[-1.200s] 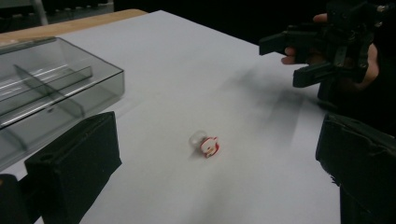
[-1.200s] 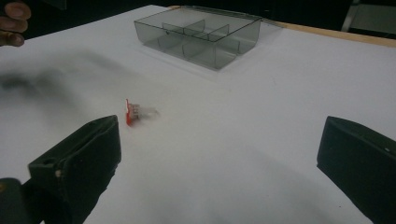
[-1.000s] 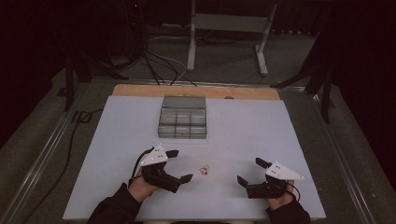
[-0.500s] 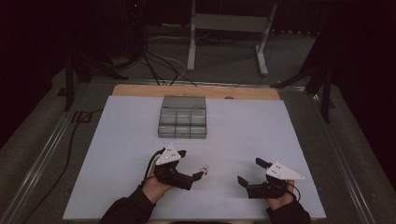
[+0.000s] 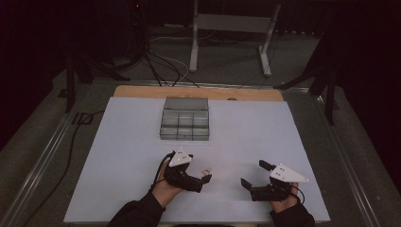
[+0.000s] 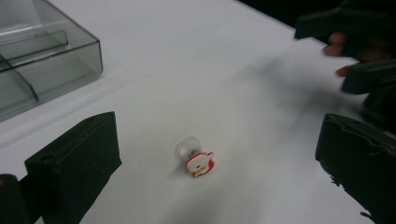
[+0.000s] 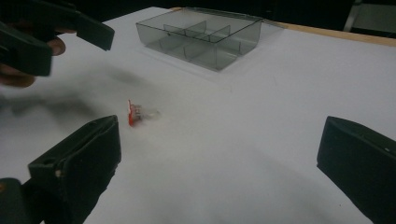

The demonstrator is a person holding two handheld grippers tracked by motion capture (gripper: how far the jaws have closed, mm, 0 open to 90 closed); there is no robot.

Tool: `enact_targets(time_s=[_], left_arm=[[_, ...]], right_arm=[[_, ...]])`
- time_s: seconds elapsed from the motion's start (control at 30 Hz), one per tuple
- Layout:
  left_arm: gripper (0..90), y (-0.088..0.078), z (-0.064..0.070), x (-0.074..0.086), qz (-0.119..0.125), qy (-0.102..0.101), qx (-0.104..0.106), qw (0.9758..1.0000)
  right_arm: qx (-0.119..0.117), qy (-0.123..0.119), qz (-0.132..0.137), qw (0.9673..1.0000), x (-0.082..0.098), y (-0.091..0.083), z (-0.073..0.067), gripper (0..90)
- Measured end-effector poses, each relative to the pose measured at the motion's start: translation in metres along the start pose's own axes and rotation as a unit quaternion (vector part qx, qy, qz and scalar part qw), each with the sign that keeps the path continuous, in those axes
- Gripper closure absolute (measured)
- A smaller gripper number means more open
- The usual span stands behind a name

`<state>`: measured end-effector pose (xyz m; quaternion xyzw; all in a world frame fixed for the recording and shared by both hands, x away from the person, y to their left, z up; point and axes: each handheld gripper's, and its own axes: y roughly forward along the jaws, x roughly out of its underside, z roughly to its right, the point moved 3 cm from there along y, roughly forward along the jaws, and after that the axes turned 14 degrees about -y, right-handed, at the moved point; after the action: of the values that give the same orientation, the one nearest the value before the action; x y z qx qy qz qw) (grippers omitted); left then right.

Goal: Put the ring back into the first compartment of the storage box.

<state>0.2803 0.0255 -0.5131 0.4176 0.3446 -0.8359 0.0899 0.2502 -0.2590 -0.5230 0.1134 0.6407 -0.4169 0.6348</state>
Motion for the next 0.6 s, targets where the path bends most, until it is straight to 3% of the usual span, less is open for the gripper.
enact_targets(time_s=[0.23,0.33,0.4,0.6], left_arm=[[0.6,0.010,0.000,0.002,-0.014,-0.024,-0.001,0.9996],[0.6,0.013,-0.001,0.003,-0.017,-0.036,-0.018,0.9991],[0.6,0.015,-0.001,0.004,-0.021,-0.040,-0.018,0.9988],[0.6,0.027,0.005,0.008,-0.049,-0.060,-0.021,0.9968]], right_arm=[[0.000,-0.002,0.003,1.0000,-0.001,-0.001,0.000,0.0],[-0.001,0.003,0.002,1.0000,0.000,-0.001,0.000,0.0],[-0.001,0.002,0.002,1.0000,0.000,-0.001,0.000,0.0],[0.000,-0.002,0.004,1.0000,-0.001,-0.002,0.000,0.0]])
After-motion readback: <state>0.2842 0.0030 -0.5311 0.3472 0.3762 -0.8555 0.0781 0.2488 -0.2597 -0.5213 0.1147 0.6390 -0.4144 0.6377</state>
